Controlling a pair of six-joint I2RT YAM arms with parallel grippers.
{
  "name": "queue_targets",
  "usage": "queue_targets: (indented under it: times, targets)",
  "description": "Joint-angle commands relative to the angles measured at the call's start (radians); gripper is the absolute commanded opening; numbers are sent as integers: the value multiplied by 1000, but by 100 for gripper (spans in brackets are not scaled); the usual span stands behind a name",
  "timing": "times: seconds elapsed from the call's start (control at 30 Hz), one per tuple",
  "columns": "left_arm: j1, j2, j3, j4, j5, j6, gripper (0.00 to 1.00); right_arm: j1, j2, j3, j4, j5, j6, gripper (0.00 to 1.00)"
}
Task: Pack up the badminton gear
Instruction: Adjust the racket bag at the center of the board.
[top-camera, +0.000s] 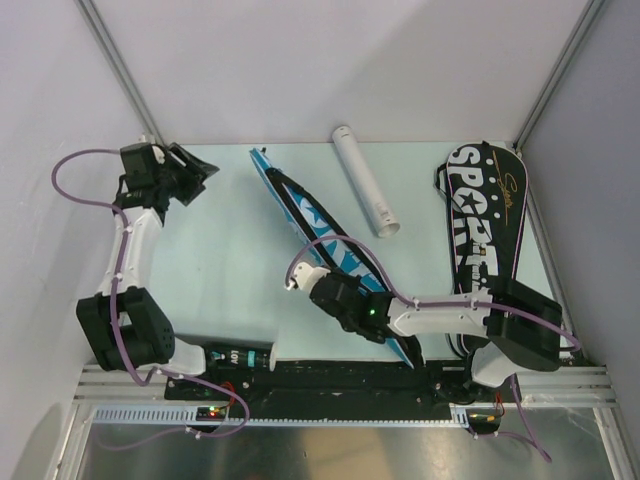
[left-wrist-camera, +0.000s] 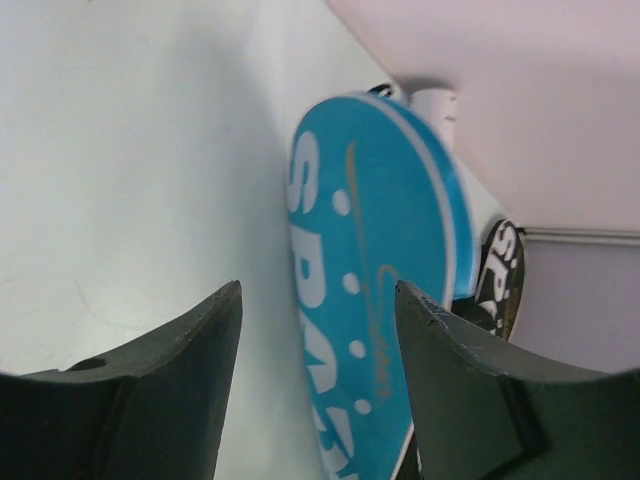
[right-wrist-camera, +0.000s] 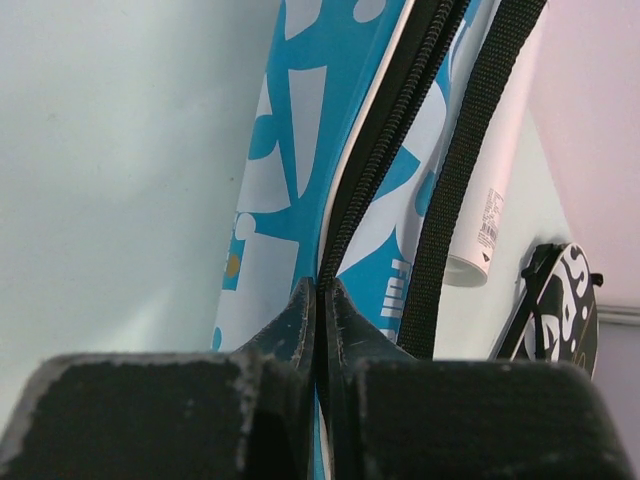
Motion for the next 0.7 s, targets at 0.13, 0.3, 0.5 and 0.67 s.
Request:
queue_targets:
  times: [0.13,0.3,0.5,0.67]
  targets:
    - [-26,10,118,69,91,-77,66,50,-80,-57,78,16,-60,0]
    - [-75,59,107,80,97,-62,67,65,-89,-77,113,1,-95,0]
    - [-107,164,97,84,170,-42,67,65,-105,-99,162,-31,-118,0]
    - [-107,63,-8,79,18,20,69,50,-124,-100,179,-59,-105,0]
